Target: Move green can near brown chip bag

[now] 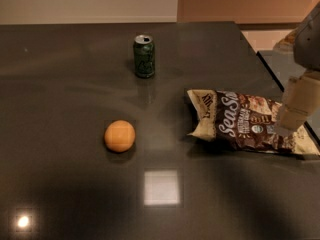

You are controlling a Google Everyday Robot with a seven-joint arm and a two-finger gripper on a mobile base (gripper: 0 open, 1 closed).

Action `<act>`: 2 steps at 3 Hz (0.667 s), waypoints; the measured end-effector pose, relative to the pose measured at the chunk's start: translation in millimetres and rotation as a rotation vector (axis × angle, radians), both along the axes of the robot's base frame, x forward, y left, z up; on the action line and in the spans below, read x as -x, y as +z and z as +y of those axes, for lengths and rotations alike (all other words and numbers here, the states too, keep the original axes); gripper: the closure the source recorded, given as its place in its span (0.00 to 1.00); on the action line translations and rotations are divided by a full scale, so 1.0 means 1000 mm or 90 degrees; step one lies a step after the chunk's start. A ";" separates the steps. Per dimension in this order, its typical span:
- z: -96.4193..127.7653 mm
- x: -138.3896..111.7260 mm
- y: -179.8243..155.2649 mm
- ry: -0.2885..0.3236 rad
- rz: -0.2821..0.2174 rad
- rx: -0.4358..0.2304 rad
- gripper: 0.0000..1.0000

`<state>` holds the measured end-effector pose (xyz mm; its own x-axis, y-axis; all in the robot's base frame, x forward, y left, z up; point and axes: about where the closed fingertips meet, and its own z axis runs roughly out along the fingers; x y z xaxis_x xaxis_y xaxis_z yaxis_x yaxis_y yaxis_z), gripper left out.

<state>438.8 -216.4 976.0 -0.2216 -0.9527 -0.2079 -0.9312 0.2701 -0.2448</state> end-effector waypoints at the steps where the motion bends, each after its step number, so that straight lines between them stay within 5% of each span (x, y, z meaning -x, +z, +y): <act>1: 0.017 -0.042 -0.004 -0.004 0.000 -0.055 0.00; 2: 0.037 -0.087 -0.008 -0.008 0.002 -0.103 0.00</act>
Offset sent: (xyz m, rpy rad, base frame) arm 0.1444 0.0591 -0.0125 0.2584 0.0167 -0.0230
